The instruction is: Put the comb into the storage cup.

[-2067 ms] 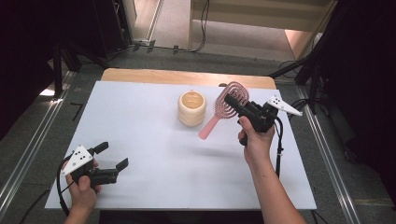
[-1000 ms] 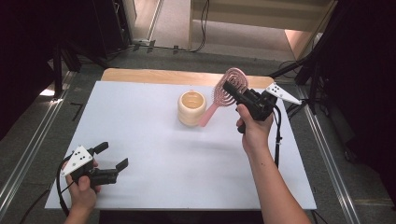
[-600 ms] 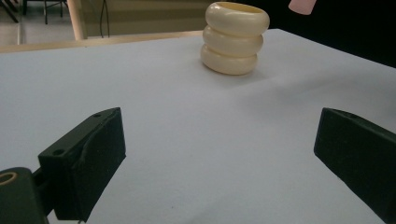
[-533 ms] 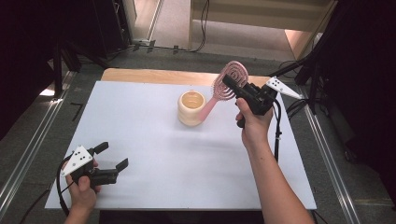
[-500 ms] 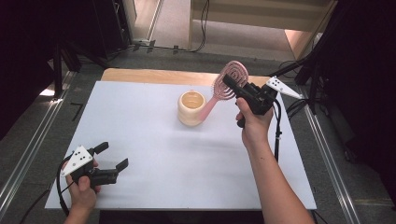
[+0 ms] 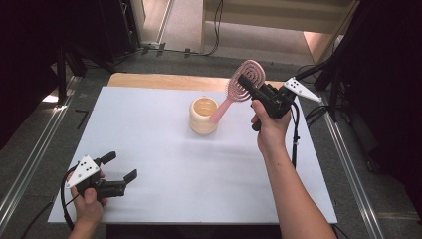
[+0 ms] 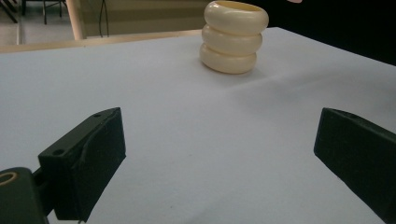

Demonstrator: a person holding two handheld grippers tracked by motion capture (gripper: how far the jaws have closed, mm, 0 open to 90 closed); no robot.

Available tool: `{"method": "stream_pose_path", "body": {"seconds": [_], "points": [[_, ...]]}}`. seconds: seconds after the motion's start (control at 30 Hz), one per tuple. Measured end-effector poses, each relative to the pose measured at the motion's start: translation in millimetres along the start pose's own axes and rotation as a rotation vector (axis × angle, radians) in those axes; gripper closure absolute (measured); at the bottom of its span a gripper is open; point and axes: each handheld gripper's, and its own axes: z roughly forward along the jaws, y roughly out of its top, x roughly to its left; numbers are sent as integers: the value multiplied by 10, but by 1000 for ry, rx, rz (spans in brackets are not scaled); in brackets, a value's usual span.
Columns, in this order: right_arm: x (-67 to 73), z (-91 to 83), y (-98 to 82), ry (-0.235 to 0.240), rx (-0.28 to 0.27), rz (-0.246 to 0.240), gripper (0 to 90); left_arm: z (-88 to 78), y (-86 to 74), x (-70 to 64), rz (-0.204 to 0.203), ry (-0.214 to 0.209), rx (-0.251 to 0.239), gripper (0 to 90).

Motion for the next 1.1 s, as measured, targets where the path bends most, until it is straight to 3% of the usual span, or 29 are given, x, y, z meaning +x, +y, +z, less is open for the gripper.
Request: {"method": "stream_pose_path", "body": {"seconds": [1.1], "points": [[-58, 146, 68, -13, -49, -15, 619, -4, 1, -3, 3, -2, -1, 27]]}}
